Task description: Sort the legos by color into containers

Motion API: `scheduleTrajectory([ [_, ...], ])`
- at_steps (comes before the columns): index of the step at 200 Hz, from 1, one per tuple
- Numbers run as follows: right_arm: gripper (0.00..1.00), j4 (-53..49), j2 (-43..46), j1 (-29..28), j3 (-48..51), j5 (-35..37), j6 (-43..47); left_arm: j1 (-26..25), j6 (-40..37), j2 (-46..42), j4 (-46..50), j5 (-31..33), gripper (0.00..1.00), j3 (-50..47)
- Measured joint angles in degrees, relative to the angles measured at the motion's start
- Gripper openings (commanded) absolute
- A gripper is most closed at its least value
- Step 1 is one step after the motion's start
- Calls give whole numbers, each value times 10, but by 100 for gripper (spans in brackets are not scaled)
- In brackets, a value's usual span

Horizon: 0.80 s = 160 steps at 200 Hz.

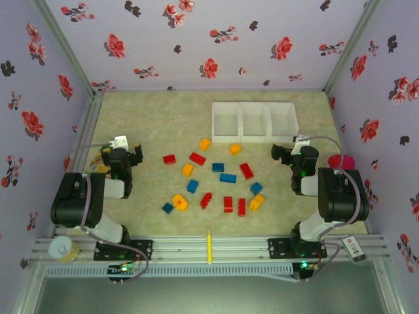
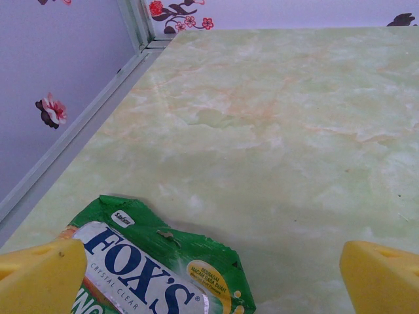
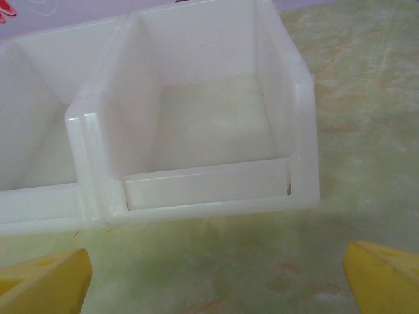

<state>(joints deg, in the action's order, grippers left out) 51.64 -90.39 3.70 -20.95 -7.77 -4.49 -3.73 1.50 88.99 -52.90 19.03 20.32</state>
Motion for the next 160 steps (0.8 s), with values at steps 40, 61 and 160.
scheduleTrajectory([
  [40,99,-25,40,0,0,11,-1,-1,0,-26,34,5,100,3],
  [61,99,-110,118,-4,-13,30,-2,-10,0,-90,94,32,100,16],
  [160,99,-595,298,-109,-274,49,-82,-105,177,-358,434,28,100,224],
])
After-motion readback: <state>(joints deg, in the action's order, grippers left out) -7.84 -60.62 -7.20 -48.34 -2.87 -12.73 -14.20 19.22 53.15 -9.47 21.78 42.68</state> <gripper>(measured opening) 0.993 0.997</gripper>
